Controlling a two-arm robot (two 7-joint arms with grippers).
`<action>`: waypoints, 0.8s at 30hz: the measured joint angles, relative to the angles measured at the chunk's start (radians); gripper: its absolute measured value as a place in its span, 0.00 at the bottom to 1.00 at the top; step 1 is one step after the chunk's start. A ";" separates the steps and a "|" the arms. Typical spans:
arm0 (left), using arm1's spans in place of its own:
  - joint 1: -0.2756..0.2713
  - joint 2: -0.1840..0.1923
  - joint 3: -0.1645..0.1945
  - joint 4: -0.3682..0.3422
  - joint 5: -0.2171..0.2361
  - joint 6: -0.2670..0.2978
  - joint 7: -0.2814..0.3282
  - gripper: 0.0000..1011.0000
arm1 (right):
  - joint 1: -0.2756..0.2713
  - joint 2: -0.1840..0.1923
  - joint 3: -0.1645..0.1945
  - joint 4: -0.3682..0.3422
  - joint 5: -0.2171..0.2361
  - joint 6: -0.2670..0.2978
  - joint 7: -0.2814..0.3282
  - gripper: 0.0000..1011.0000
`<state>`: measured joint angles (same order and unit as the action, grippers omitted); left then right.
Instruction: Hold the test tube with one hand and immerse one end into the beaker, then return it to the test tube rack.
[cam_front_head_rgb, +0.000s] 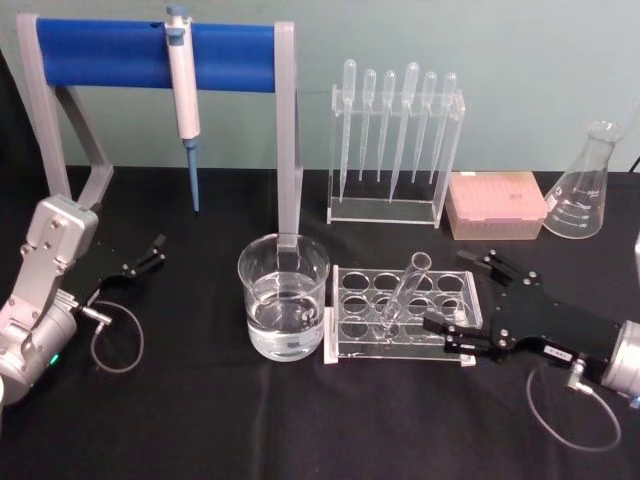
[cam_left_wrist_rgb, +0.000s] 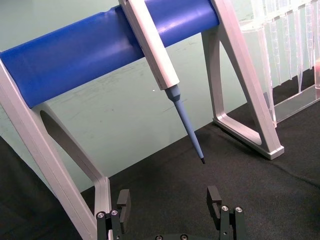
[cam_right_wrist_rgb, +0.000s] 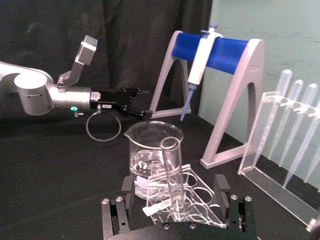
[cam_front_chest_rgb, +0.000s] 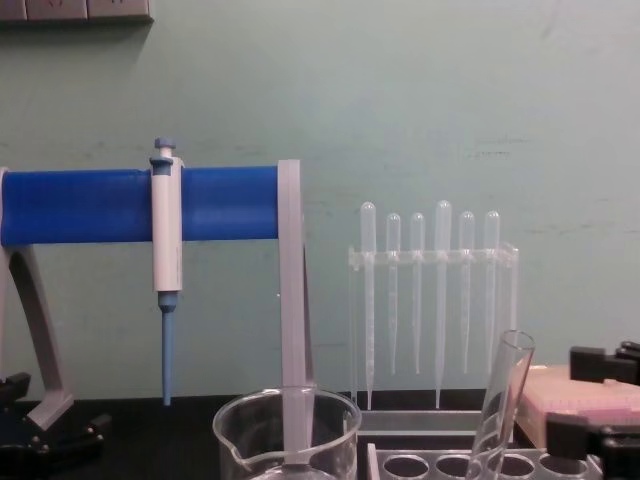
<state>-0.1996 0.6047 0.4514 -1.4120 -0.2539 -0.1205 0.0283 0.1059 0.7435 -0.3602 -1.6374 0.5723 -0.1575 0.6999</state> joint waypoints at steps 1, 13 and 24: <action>0.000 0.000 0.000 0.000 0.000 0.000 0.000 0.99 | 0.005 -0.003 -0.003 0.002 -0.004 0.004 0.002 0.99; 0.000 0.000 0.000 0.000 0.000 0.000 0.000 0.99 | 0.080 -0.067 -0.040 0.055 -0.036 0.046 -0.006 0.99; 0.000 0.000 0.000 0.000 0.000 0.000 0.000 0.99 | 0.130 -0.111 -0.073 0.109 -0.050 0.064 -0.006 0.99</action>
<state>-0.1995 0.6047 0.4514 -1.4120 -0.2539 -0.1205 0.0283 0.2358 0.6325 -0.4334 -1.5286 0.5228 -0.0936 0.6937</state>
